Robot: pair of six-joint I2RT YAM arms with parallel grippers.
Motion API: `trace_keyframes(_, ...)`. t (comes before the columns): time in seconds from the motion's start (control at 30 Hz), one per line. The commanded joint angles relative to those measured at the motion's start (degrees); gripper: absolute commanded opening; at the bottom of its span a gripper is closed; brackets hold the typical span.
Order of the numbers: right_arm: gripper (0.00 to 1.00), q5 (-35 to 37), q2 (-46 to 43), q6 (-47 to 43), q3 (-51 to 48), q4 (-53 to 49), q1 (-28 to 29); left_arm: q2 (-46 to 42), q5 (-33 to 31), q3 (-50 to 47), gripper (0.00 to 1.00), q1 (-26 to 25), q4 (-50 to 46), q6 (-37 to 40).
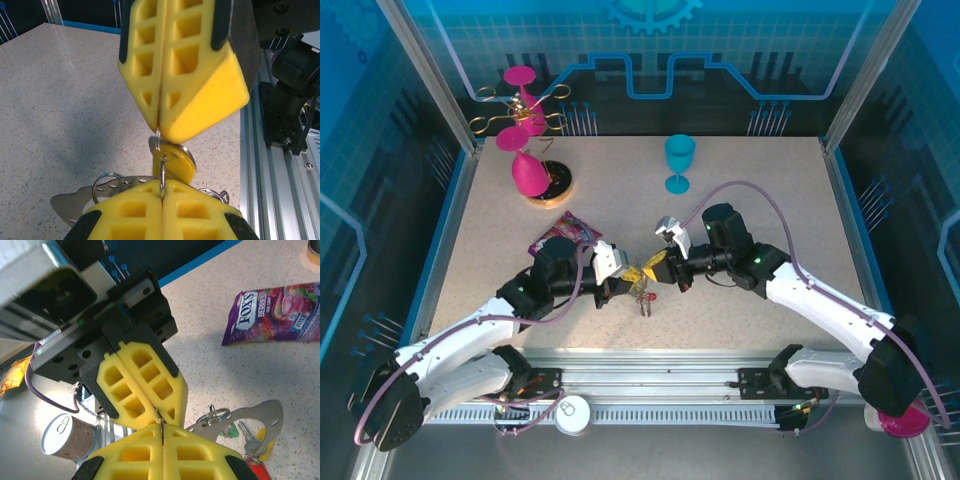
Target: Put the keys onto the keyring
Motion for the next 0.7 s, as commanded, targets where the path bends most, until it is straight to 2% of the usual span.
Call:
trace_keyframes(0.0, 0.0, 0.39, 0.33, 0.53, 1.51, 1.8, 0.72, -0.08, 2.17, 2.53, 0.0, -0.54, 0.12, 1.55)
trace_keyframes(0.5, 0.0, 3.12, 1.54, -0.46, 1.24, -1.68, 1.16, -0.5, -0.15, 2.96, 0.0, -0.66, 0.51, -0.08)
trace_keyframes(0.67, 0.0, 6.69, -1.4, 0.13, 0.63, -0.81, 1.18, -0.94, -2.66, 3.07, 0.0, -0.67, 0.05, -2.94)
